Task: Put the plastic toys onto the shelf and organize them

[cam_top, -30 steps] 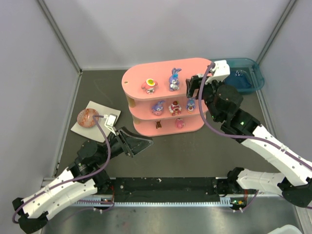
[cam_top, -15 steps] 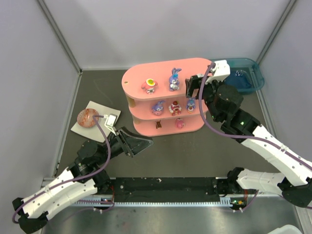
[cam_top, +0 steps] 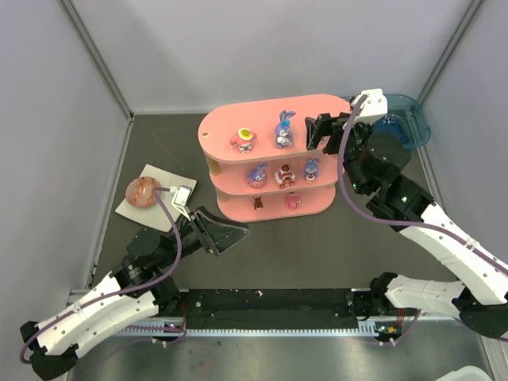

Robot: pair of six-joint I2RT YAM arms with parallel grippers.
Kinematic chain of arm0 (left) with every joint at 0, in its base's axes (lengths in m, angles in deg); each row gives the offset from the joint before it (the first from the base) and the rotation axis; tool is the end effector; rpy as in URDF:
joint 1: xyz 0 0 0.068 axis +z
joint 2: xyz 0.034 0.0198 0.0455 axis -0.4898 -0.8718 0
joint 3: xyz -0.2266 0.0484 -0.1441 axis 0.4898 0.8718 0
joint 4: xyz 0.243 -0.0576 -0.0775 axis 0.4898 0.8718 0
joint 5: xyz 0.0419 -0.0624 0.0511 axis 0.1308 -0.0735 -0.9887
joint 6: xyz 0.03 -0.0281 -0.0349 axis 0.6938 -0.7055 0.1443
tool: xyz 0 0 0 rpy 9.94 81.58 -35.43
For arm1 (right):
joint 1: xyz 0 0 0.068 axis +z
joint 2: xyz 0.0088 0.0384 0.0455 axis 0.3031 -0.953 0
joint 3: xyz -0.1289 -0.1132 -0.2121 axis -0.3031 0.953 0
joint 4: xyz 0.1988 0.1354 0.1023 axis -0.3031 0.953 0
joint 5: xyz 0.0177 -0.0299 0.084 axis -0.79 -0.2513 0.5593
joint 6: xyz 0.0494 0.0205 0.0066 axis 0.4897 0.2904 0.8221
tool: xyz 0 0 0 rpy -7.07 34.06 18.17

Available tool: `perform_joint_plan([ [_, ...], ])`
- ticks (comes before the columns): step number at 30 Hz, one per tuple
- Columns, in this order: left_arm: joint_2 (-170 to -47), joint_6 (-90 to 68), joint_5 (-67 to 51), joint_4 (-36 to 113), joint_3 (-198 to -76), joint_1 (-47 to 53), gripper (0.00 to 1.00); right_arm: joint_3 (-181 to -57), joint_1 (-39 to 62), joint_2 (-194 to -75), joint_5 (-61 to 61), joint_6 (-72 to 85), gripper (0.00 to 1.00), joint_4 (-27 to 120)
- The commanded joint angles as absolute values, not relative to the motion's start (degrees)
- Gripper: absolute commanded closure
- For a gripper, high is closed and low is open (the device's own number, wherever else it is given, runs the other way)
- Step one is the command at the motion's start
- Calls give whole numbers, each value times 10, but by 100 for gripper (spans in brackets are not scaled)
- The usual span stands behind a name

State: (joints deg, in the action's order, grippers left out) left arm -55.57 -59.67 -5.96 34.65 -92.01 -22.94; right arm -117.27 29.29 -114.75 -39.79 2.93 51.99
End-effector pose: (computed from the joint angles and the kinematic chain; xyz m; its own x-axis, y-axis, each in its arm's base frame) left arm 0.0701 -0.1006 0.3145 -0.7154 -0.4773 -0.5103 0.5302 0.1048 -0.8414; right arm 0.1657 0.1494 0.4692 0.0626 0.1396 -0.9882 -0.2570 0.9590 0.1192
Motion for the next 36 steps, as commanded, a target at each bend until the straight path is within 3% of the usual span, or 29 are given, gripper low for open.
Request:
perform_joint_plan([
  [1, -551, -581, -61, 336, -931, -230, 1, -1211, 285, -1127, -382, 14, 18, 497],
  [17, -543, -544, -93, 400, -955, -230, 1, -1190, 285, -997, -355, -18, 17, 524],
  [27, -512, -517, -157, 500, -967, -230, 1, -1041, 285, -856, -343, -9, 14, 524],
  [29, -510, -515, -204, 534, -970, -231, 1, -1011, 285, -834, -367, 14, 1, 535],
  [36, -513, -520, -336, 610, -957, -230, 1, -850, 285, -743, -425, 129, 1, 601],
])
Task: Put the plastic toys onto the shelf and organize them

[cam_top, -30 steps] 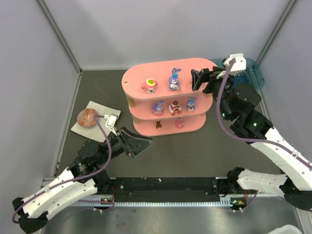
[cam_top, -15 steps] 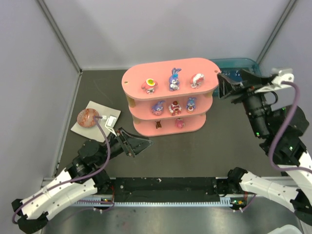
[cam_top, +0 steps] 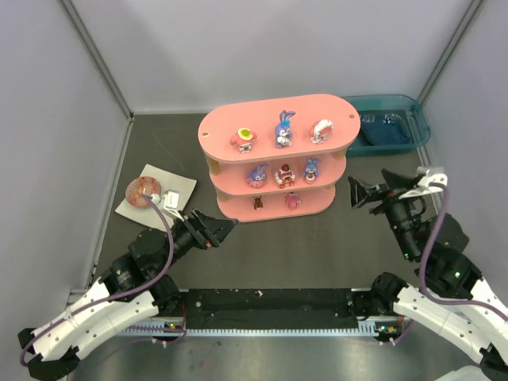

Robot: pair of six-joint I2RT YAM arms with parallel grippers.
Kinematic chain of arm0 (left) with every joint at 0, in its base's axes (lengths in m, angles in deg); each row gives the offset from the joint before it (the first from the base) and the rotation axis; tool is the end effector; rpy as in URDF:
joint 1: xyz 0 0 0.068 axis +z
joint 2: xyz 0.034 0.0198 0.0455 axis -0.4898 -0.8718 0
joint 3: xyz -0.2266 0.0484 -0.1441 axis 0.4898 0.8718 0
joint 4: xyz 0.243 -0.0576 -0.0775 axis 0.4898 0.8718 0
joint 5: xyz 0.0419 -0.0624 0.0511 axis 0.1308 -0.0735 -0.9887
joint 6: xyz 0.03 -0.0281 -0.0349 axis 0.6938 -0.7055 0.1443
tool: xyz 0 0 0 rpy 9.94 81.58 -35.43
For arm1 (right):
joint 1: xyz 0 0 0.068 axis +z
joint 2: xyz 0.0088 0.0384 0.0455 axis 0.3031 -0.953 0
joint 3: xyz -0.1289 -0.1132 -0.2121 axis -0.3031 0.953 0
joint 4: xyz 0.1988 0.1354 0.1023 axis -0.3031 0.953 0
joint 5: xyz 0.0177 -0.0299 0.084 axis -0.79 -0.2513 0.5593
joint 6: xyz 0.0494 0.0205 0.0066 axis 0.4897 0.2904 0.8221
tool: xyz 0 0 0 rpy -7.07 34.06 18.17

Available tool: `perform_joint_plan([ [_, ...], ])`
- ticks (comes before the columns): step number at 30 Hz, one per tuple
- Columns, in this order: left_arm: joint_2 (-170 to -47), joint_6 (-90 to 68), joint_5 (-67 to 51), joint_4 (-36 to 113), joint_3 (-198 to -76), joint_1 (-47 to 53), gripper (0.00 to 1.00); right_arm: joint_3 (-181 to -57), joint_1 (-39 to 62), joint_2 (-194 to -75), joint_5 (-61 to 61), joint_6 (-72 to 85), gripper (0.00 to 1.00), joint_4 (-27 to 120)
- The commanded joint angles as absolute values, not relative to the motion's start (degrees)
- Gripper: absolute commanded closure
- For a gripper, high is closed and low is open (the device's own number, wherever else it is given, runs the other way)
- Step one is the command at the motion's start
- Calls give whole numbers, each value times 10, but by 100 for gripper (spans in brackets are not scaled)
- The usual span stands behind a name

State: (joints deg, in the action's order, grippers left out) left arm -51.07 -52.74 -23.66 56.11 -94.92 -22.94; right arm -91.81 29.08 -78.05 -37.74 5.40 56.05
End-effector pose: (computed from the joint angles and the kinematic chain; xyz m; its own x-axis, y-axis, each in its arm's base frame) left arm 0.0679 -0.0799 0.2985 -0.5886 -0.5439 -0.5981 0.3848 0.4622 -0.7990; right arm 0.0687 0.0468 0.4023 0.1319 0.2681 -0.9543 -0.3063 0.9266 0.2180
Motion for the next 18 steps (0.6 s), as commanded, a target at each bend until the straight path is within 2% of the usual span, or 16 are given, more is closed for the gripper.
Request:
perform_joint_plan([
  [1, -515, -520, -349, 618, -957, -230, 1, -835, 286, -721, -437, 138, 1, 605],
  [11, -585, -493, -402, 674, -971, -231, 1, -713, 285, -619, -700, 184, 1, 595],
  [18, -620, -471, -398, 705, -989, -230, 1, -714, 285, -686, -703, 192, 1, 599],
])
